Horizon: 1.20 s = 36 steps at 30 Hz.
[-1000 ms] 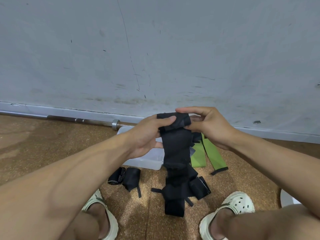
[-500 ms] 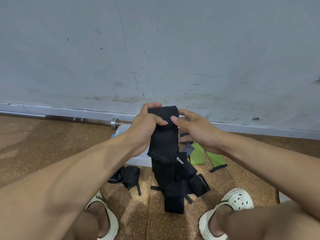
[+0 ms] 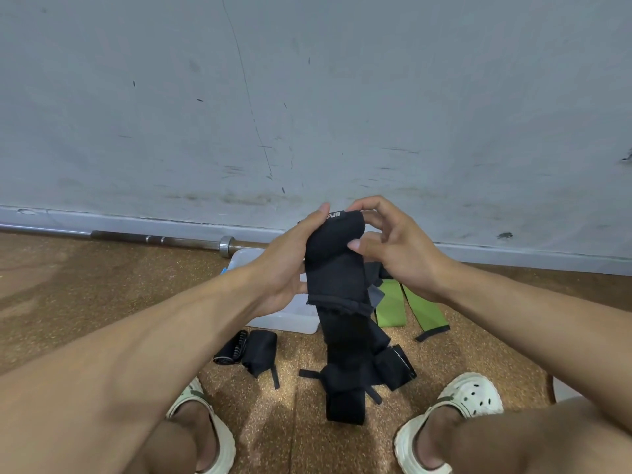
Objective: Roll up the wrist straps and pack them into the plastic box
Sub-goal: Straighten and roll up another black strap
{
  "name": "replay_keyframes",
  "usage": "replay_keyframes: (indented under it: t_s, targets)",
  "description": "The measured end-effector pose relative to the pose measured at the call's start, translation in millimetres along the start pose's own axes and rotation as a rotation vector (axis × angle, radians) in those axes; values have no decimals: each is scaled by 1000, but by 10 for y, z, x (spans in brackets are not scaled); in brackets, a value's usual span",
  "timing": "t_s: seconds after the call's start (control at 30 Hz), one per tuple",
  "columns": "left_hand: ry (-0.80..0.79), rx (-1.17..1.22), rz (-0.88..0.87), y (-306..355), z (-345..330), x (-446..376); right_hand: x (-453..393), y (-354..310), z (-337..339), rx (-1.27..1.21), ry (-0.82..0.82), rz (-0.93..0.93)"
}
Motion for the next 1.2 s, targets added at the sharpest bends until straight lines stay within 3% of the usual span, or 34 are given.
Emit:
replay_keyframes:
  t_s: [0.27, 0.5, 0.67, 1.0, 1.2]
  targets:
    - [28, 47, 19, -23, 34, -27, -25, 60, 45, -54, 48, -4]
    - [122, 105, -78, 64, 129, -57, -68, 136, 72, -273, -25, -251]
    - [84, 73, -124, 85, 123, -49, -9, 234, -22, -142, -122, -352]
    - [94, 141, -92, 31, 39, -38, -35, 140, 31, -109, -25, -138]
    - [8, 202, 3, -13, 1, -15, -51, 69, 77, -195, 7, -36]
Point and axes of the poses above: each hand's wrist, its own x-axis away from the middle knuckle, its own z-axis out of the back of the hand, y = z × x, the point moved 6 cm from there along -x, towards the middle knuckle, and after that the axes turned 2 degrees about y, right-handed, at the moved point
